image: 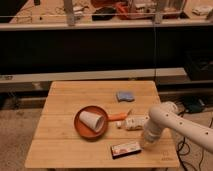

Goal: Push the eraser across the table

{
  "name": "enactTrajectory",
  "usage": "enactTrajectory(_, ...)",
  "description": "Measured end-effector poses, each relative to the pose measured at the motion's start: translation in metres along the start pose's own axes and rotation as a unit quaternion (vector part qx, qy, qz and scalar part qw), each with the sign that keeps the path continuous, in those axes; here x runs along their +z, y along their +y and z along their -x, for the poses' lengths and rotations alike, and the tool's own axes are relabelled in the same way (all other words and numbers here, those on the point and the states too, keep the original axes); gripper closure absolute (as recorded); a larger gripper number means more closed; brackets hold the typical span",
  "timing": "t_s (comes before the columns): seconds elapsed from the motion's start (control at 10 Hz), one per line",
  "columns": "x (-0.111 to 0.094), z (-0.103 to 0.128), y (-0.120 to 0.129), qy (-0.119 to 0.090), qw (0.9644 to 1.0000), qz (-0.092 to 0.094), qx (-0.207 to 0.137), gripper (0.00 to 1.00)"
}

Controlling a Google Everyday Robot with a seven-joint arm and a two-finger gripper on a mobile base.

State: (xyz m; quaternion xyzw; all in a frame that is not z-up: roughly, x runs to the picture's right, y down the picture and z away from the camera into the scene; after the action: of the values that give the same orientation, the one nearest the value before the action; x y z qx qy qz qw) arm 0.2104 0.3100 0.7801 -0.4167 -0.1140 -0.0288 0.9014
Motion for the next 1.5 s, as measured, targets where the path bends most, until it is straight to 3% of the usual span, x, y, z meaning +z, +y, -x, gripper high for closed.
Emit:
enactTrajectory(0.9, 0.0000, 0.0000, 0.0000, 0.000, 1.0000, 0.000, 0.000, 0.97)
enactTrajectory(1.5, 0.0000, 0.0000, 0.0000, 0.000, 1.0000, 0.000, 0.000, 0.38)
